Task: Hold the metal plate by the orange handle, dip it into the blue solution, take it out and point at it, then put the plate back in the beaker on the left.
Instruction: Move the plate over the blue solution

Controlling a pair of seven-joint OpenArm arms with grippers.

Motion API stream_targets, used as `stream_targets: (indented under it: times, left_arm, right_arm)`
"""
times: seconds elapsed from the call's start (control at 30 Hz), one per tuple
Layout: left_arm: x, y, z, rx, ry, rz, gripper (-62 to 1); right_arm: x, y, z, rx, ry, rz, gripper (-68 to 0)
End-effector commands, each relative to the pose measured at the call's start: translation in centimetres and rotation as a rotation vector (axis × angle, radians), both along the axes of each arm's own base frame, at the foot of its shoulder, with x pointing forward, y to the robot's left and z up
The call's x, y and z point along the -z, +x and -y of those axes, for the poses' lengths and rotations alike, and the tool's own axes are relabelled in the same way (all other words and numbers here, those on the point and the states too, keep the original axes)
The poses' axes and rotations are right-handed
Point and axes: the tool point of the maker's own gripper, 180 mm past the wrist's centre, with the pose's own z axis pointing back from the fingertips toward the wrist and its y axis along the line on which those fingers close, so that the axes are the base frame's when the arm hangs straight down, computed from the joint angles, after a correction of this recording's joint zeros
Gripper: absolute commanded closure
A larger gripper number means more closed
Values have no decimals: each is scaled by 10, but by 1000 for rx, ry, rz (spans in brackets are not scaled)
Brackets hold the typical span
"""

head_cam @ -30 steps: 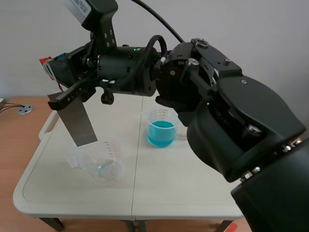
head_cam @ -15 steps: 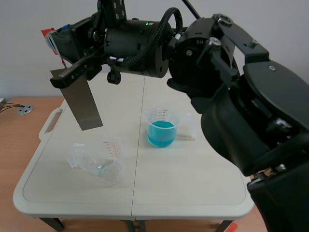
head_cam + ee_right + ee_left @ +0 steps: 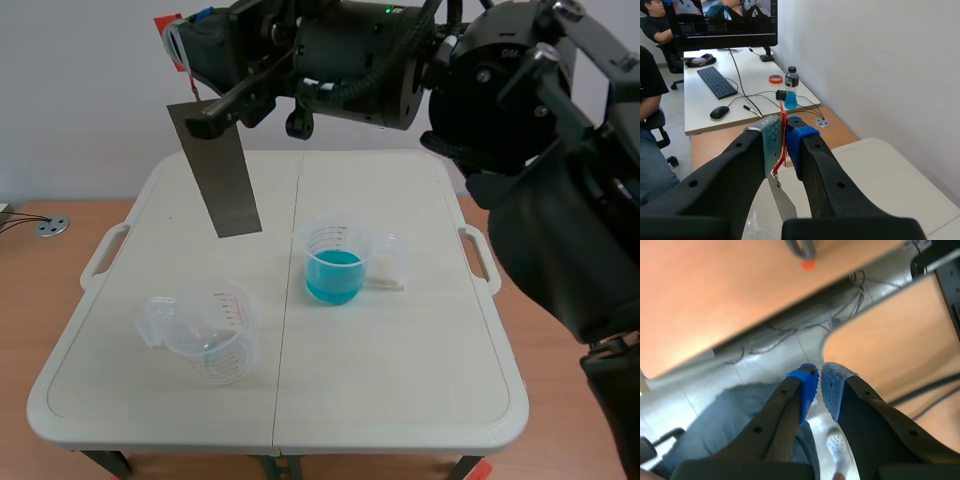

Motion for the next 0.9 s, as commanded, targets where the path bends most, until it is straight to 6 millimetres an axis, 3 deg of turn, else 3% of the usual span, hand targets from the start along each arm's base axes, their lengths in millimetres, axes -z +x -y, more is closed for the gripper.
stream_targets:
  times: [0.0,0.43,0.87]
  left_arm:
    - [-8,12,6,32,-15,26,-77]
    - [-55,100,28,182,-81,236,-77]
    - [-105,160,87,349,-304,401,-77]
  right_arm:
    - [-21,2,7,0,42,42,-13]
    - [-30,23,55,80,46,47,-13]
    - [-51,33,82,91,12,91,-13]
